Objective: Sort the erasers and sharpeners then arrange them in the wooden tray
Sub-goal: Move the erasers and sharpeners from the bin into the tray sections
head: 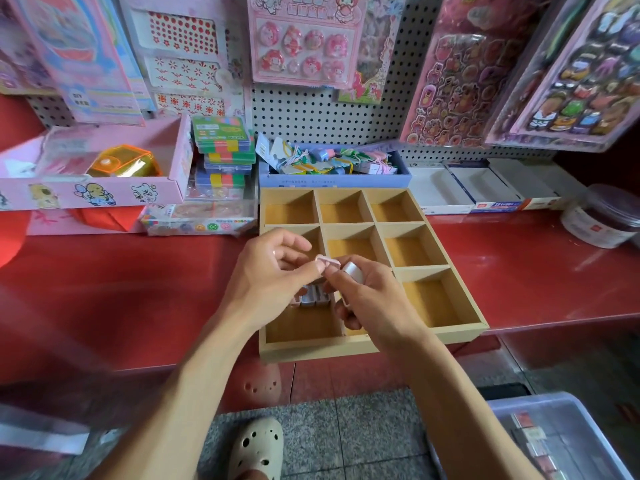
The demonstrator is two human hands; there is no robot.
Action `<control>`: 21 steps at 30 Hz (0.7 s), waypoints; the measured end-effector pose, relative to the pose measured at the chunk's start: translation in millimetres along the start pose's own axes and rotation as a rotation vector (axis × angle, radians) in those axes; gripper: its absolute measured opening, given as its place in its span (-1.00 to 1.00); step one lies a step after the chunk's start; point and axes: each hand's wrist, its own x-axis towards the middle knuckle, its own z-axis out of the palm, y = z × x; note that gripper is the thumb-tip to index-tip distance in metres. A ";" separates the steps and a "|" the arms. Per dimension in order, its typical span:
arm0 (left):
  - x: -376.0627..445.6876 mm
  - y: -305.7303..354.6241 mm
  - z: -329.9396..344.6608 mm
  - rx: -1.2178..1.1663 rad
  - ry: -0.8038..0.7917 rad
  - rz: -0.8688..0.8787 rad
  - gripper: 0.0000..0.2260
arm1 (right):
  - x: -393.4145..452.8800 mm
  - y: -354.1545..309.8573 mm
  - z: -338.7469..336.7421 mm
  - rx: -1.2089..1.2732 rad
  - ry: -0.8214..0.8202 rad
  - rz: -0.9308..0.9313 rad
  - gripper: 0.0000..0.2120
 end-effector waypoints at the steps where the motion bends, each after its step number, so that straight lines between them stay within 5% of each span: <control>1: -0.2 0.7 0.7 0.006 0.015 0.026 -0.88 | -0.4 -0.8 -0.6 0.023 -0.009 0.023 -0.81; 8: -0.2 3.7 -3.3 -0.008 0.008 0.079 -0.88 | -3.9 -0.7 -0.6 0.047 -0.067 0.051 -0.64; 15: -4.8 5.6 -12.4 0.142 -0.139 0.202 -0.64 | -4.3 -0.1 1.7 0.028 -0.152 0.071 -0.78; 21: -0.7 -6.2 -20.2 0.301 -0.077 0.304 -0.76 | -5.1 -3.7 -1.7 0.104 -0.108 0.127 -0.81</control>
